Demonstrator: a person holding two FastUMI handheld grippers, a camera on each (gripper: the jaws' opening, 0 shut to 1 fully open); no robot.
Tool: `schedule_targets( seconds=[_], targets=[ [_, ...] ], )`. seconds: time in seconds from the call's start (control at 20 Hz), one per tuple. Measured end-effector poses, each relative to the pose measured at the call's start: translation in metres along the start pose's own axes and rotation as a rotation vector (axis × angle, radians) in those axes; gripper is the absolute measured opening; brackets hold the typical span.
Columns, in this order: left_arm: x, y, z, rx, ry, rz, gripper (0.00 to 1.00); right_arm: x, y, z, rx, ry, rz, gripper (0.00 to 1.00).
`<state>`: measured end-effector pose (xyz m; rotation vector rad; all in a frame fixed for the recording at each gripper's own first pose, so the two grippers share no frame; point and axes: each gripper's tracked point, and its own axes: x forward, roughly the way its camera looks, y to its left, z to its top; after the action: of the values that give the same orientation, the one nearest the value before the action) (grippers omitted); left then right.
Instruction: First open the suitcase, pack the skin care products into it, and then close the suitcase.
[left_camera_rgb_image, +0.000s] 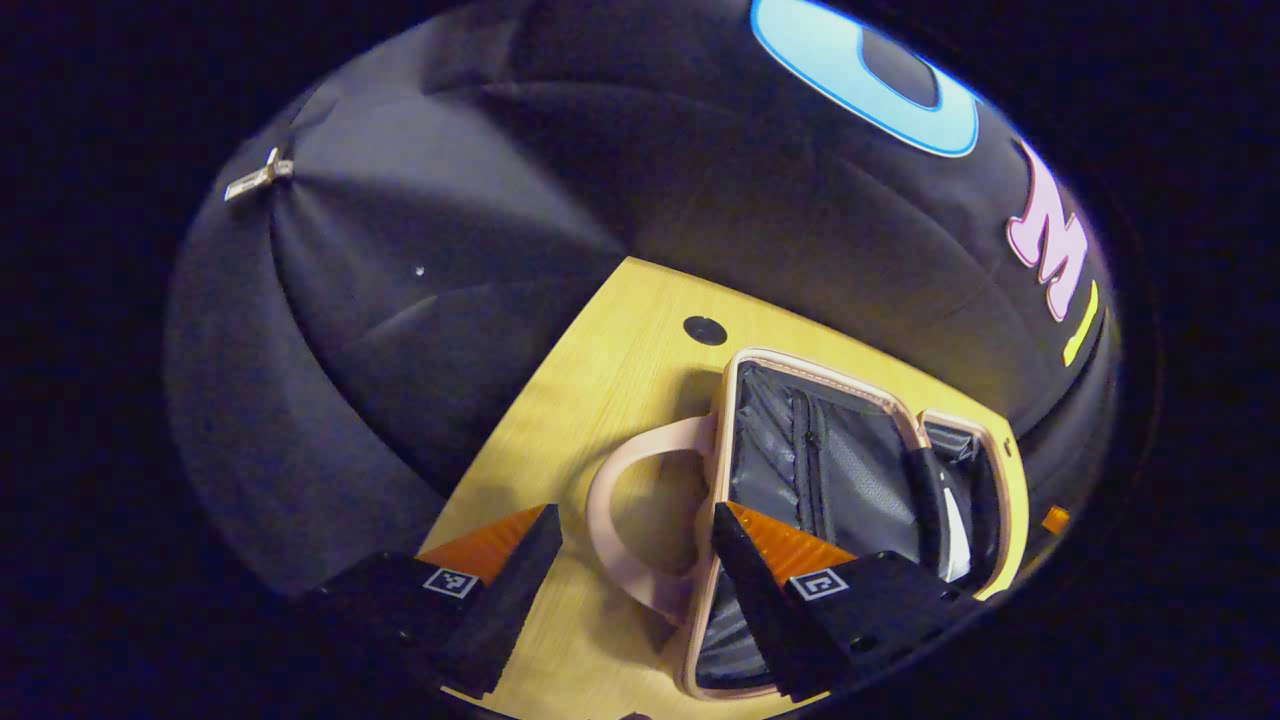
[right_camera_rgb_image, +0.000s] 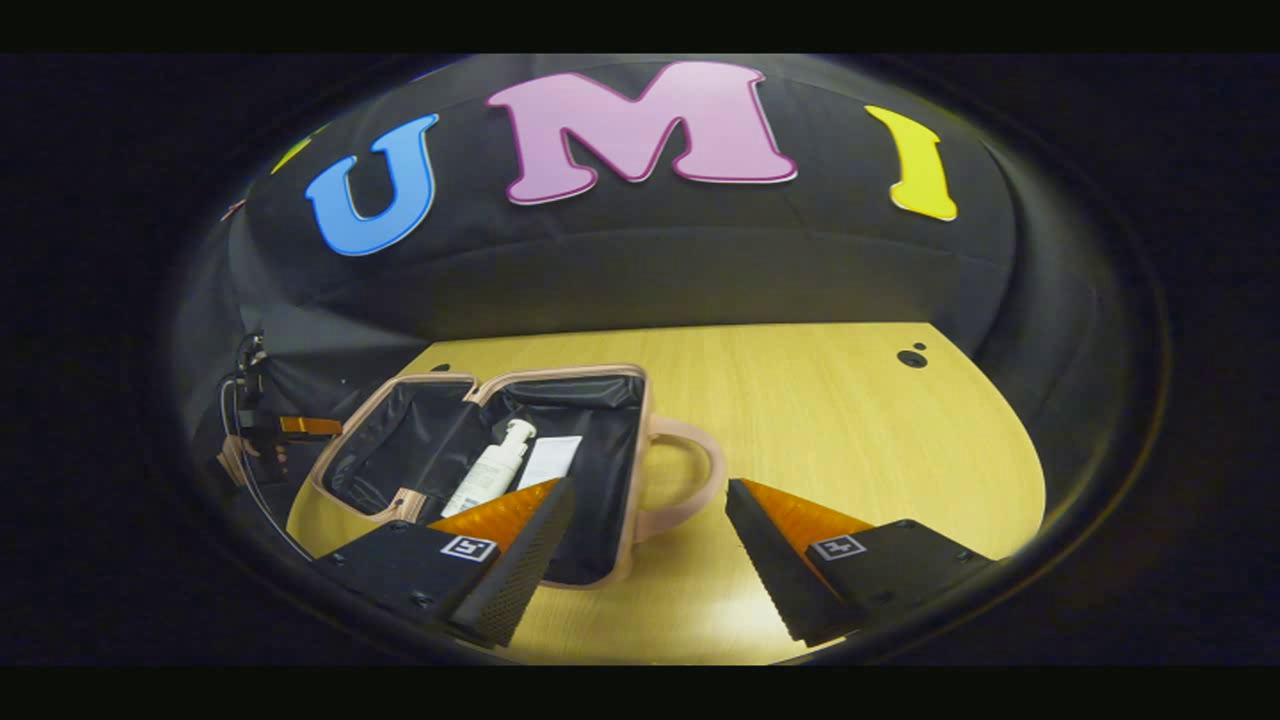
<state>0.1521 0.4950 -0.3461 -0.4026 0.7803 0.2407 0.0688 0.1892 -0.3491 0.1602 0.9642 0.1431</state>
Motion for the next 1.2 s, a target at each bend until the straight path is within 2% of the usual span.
schedule_targets(
  seconds=[0.15,0.25,0.35,0.45,0.6,0.75,0.8,0.85,0.9,1.0,1.1,1.2],
  targets=[
    [0.015,0.003,0.010,-0.158,0.039,-0.071,0.98,-0.015,-0.023,0.008,0.015,-0.022,-0.036,0.98],
    [0.020,0.016,0.018,-0.216,0.032,-0.063,0.98,-0.024,-0.038,0.009,0.007,-0.029,-0.064,0.97],
    [0.021,0.035,0.018,-0.215,0.032,-0.033,0.93,-0.028,-0.047,0.007,0.004,-0.025,-0.082,0.97],
    [0.018,0.026,0.010,-0.217,0.076,-0.070,0.92,-0.032,-0.054,0.002,-0.001,-0.015,-0.091,0.97],
    [0.031,0.023,-0.008,-0.215,0.142,-0.065,0.84,-0.033,-0.057,-0.005,-0.005,-0.004,-0.096,0.98],
    [0.041,0.011,-0.017,-0.229,0.173,-0.102,0.78,-0.039,-0.048,0.001,0.040,-0.044,-0.046,0.98],
    [0.046,0.009,-0.020,-0.240,0.176,-0.105,0.72,-0.040,-0.053,0.003,0.032,-0.060,-0.045,0.98],
    [0.050,0.014,-0.020,-0.249,0.170,-0.075,0.69,-0.042,-0.056,0.002,0.017,-0.062,-0.049,0.97],
    [0.053,0.024,-0.022,-0.273,0.148,-0.042,0.53,-0.043,-0.060,0.000,0.006,-0.058,-0.053,0.98],
    [0.050,0.017,-0.021,-0.387,0.115,-0.089,0.23,-0.049,-0.060,0.000,0.033,-0.057,-0.032,0.98],
    [0.046,0.022,-0.018,-0.428,0.081,-0.100,0.20,-0.053,-0.063,0.004,0.084,-0.078,-0.022,0.98],
    [0.036,0.019,-0.004,-0.313,-0.004,-0.055,0.17,-0.052,-0.077,-0.003,0.095,-0.069,-0.048,0.98]
  ],
)
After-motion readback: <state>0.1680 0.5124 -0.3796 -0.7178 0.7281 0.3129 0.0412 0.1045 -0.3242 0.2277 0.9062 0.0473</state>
